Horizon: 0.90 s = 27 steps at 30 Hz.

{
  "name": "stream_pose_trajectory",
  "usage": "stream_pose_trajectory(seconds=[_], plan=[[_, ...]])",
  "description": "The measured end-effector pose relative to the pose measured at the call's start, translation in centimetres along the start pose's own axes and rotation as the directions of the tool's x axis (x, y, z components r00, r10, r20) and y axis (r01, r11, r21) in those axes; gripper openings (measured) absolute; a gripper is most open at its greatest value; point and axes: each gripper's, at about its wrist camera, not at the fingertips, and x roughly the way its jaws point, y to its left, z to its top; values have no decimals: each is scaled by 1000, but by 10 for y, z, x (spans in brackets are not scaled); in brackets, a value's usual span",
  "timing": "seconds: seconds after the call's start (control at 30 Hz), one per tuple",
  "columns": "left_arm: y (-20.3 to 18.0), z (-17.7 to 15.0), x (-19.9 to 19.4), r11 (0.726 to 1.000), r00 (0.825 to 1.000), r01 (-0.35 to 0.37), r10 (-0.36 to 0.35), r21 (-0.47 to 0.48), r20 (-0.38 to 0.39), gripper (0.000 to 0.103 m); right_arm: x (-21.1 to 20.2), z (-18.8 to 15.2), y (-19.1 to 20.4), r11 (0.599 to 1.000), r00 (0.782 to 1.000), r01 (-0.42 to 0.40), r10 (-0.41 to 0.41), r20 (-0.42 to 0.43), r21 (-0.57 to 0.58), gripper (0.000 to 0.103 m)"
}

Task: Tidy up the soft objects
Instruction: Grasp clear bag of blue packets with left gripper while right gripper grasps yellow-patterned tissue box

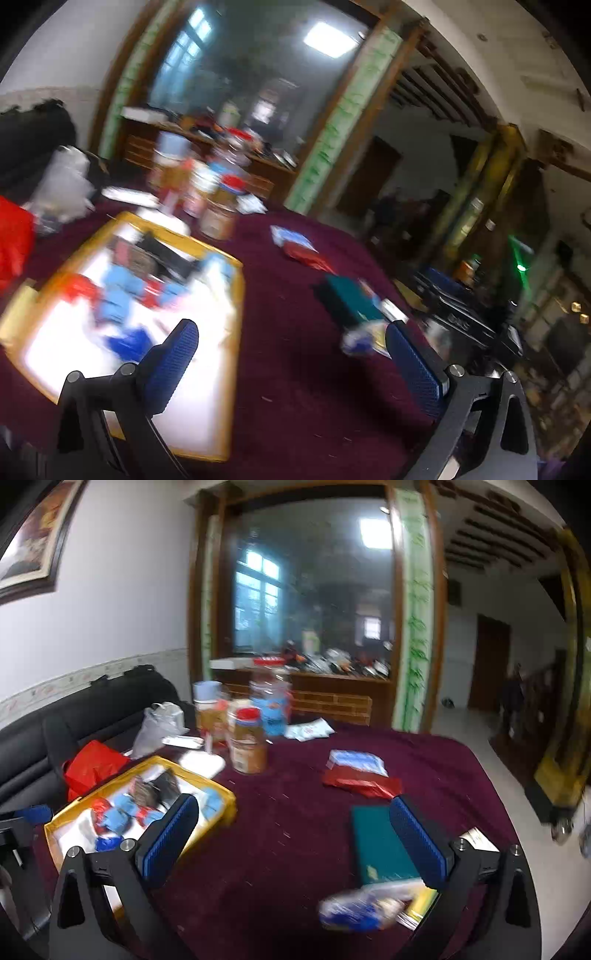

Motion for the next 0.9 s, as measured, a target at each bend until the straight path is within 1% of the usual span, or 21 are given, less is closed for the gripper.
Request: stream_pose_trajectory(seconds=[0.1,0.2,0.27,0.33,0.43,0.47,0.53,0.63,0.7,0.77,0.87,0.9], plan=[[-21,-12,21,999,997,-16,19,41,-70,102,-3,-11,-39,996,999,42,-40,-17,73,103],[-39,-23,41,999,991,22,-16,45,-130,102,-8,-20,-77,986,996,87,-83,-36,141,103],[-47,-28,50,999,987,37,-30,39,-156,102,-12,-25,-99,977,993,112,-106,-45,184,103],[-57,-32,61,999,981,29,-20,45,-193,102,-18,-29,-119,967,990,142,-137,-39,213,103],[-68,-38,70,998,976,21,-7,62,-217,102,-23,-37,-145,953,984,179,-176,-34,244,103],[-70,-38,73,998,975,22,-8,60,-223,102,-22,-39,-155,947,984,180,-175,-43,265,103],[-78,-38,79,998,972,21,-5,67,-237,102,-16,-46,-180,921,986,164,-147,-76,354,103],[-89,-35,89,995,970,11,13,95,-244,102,-3,-54,-203,887,988,152,-119,-102,436,103],[-97,-30,95,992,971,16,14,126,-239,102,13,-56,-214,876,987,146,-98,-128,460,103],[-101,-28,102,991,973,5,27,137,-231,102,29,-56,-224,865,987,141,-86,-134,481,103],[-107,-24,124,988,963,5,37,154,-267,102,53,-59,-238,838,988,125,-53,-148,531,103],[-113,-24,134,983,963,2,48,183,-266,102,59,-62,-241,830,988,119,-43,-151,546,103]])
